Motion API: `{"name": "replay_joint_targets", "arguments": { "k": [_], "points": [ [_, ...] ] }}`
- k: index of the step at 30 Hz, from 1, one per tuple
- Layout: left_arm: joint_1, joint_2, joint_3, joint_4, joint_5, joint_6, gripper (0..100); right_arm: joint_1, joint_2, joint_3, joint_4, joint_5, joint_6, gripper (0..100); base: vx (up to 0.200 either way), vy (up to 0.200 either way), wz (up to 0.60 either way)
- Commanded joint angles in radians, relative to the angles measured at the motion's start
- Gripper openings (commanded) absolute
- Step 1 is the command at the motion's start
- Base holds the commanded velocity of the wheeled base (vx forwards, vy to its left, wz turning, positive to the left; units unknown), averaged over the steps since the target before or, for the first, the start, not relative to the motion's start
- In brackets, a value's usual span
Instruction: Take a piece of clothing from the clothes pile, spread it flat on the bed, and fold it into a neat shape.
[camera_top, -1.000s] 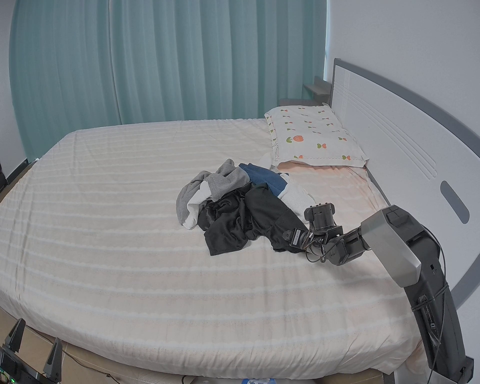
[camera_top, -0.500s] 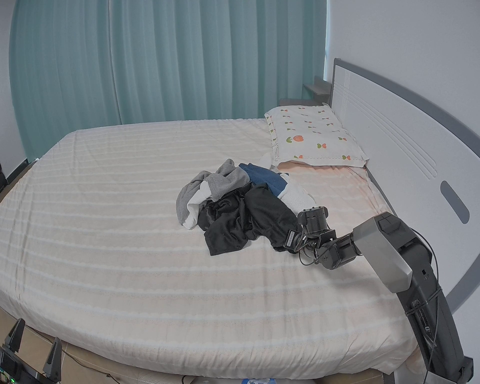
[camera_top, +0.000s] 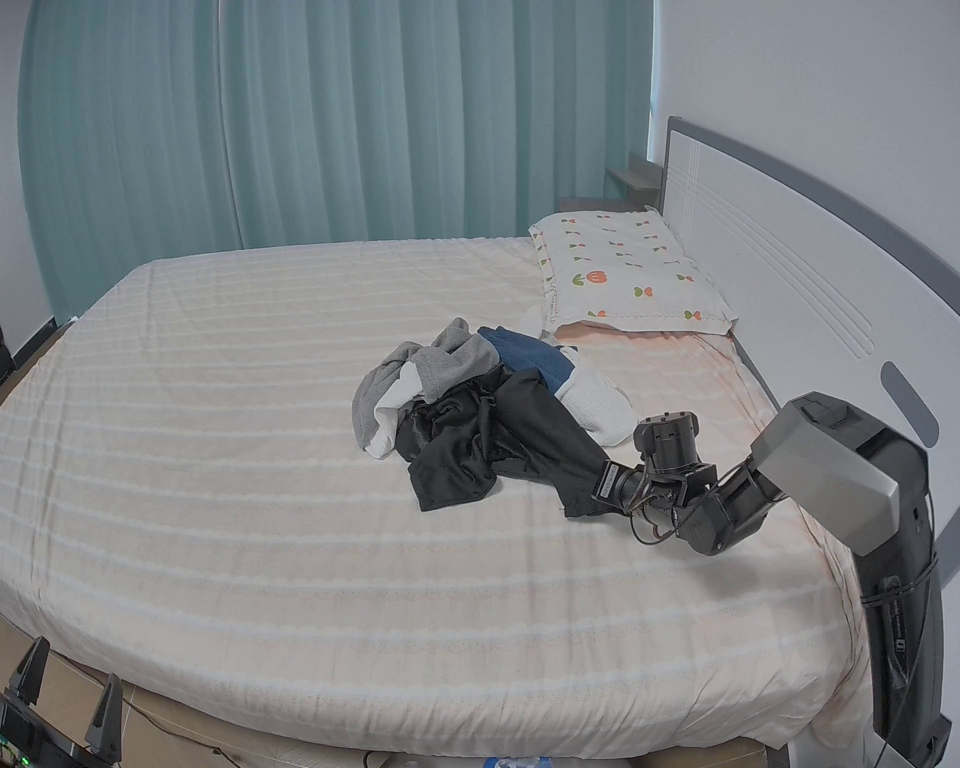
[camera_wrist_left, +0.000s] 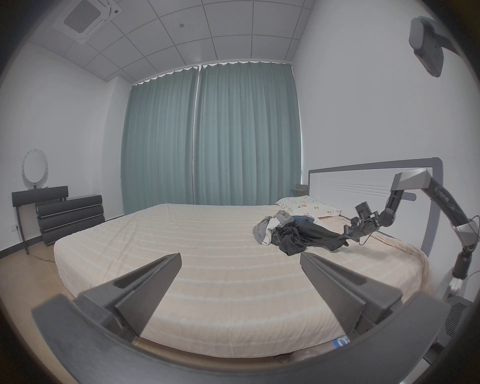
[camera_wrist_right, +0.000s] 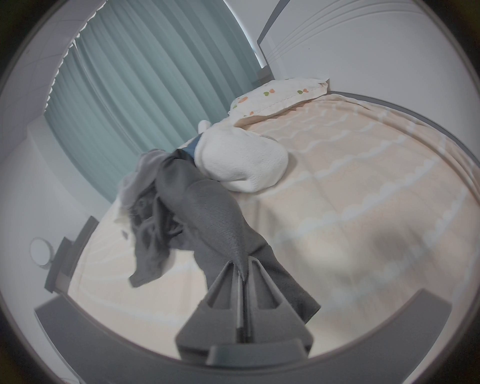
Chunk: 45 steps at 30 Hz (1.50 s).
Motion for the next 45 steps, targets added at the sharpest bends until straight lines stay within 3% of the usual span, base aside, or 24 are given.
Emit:
{"name": "replay_joint_targets", "arguments": {
  "k": [1, 10, 13, 15, 17, 18, 23, 26, 27, 28, 31, 35, 38, 45],
  "points": [
    [0.0, -0.018, 0.018, 0.0, 0.008, 0.001, 100, 0.089, -0.401, 0.48, -0.317, 0.117, 0.036, 0, 0.0, 0.0, 0.0],
    [0.0, -0.016, 0.015, -0.017, 0.002, 0.018, 100, 0.175, -0.718, 0.712, -0.334, 0.149, 0.048, 0, 0.0, 0.0, 0.0],
    [-0.022, 0.056, -0.211, -0.126, -0.021, -0.039, 100, 0.204, -0.789, 0.759, -0.332, 0.149, 0.051, 0, 0.0, 0.0, 0.0],
    [-0.043, 0.122, -0.255, -0.109, -0.03, -0.049, 100, 0.22, -0.81, 0.767, -0.332, 0.149, 0.057, 0, 0.0, 0.0, 0.0],
    [-0.059, 0.182, -0.28, -0.094, -0.061, -0.02, 100, 0.244, -0.833, 0.768, -0.334, 0.146, 0.068, 0, 0.0, 0.0, 0.0],
    [-0.062, 0.239, -0.285, -0.083, -0.113, 0.001, 100, 0.276, -0.87, 0.768, -0.335, 0.14, 0.082, 0, 0.0, 0.0, 0.0],
    [-0.071, 0.444, -0.269, -0.087, -0.252, 0.0, 100, 0.33, -0.912, 0.773, -0.329, 0.142, 0.079, 0, 0.0, 0.0, 0.0],
    [-0.089, 0.564, -0.271, -0.095, -0.351, 0.015, 100, 0.341, -0.913, 0.775, -0.325, 0.138, 0.076, 0, 0.0, 0.0, 0.0],
    [-0.089, 0.564, -0.271, -0.095, -0.351, 0.015, 100, 0.341, -0.913, 0.775, -0.325, 0.138, 0.076, 0, 0.0, 0.0, 0.0],
    [-0.112, 0.696, -0.277, -0.103, -0.375, 0.017, 100, 0.344, -0.91, 0.778, -0.325, 0.138, 0.073, 0, 0.0, 0.0, 0.0],
    [-0.132, 0.815, -0.275, -0.118, -0.375, 0.017, 100, 0.353, -0.909, 0.788, -0.325, 0.138, 0.073, 0, 0.0, 0.0, 0.0],
    [-0.258, 1.073, -0.275, -0.244, -0.372, 0.007, 100, 0.359, -0.909, 0.81, -0.323, 0.14, 0.071, 0, 0.0, 0.0, 0.0],
    [-0.298, 1.225, -0.28, -0.348, -0.363, 0.009, 100, 0.362, -0.899, 0.808, -0.323, 0.14, 0.071, 0, 0.0, 0.0, 0.0],
    [-0.416, 1.533, -0.286, -0.603, -0.278, -0.066, 100, 0.381, -0.902, 0.816, -0.325, 0.14, 0.073, 0, 0.0, 0.0, 0.0]
  ]
}}
